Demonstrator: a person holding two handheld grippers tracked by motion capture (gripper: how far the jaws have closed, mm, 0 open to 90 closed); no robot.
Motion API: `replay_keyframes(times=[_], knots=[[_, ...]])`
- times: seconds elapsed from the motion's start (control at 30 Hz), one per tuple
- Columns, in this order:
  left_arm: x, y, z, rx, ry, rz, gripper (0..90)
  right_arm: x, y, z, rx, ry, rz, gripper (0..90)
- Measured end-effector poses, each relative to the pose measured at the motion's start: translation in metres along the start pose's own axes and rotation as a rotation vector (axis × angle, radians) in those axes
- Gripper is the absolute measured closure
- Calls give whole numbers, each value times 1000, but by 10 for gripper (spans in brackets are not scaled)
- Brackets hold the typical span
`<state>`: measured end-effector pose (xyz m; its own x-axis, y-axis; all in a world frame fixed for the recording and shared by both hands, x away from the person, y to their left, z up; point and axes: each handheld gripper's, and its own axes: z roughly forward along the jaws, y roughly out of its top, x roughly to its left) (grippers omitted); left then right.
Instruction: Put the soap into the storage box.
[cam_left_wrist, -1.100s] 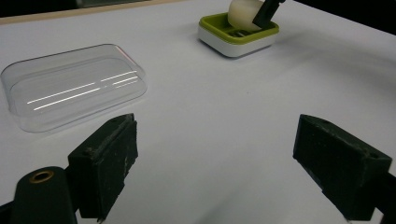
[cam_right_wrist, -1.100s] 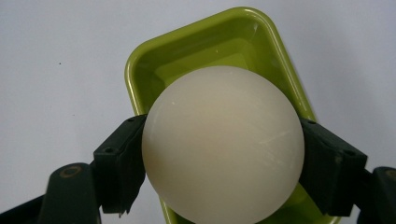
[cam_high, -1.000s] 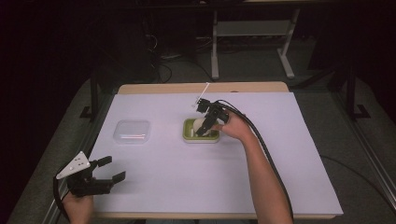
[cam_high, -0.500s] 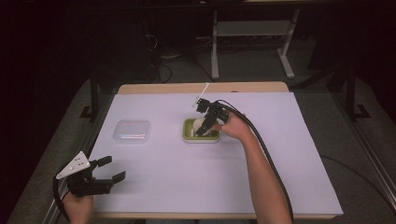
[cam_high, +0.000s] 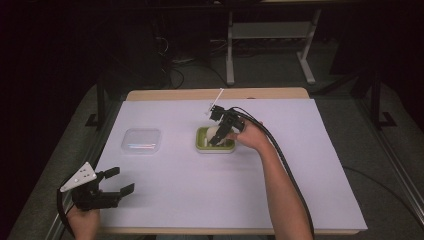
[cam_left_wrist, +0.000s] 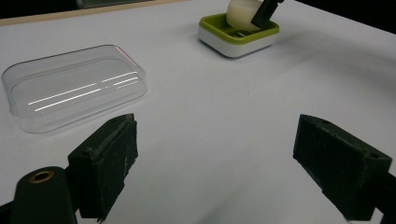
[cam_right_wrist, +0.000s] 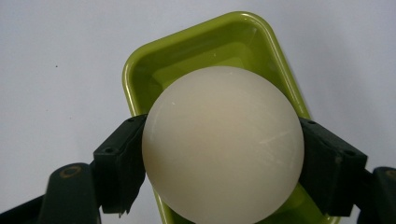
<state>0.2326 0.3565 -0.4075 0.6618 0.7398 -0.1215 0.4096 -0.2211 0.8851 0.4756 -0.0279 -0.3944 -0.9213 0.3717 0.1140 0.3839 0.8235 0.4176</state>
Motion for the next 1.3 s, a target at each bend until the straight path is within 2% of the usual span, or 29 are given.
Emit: replay_keyframes(times=[1.3], knots=[[0,0,0,-1,2,2,133,1,0,4,10,1,-9,229]])
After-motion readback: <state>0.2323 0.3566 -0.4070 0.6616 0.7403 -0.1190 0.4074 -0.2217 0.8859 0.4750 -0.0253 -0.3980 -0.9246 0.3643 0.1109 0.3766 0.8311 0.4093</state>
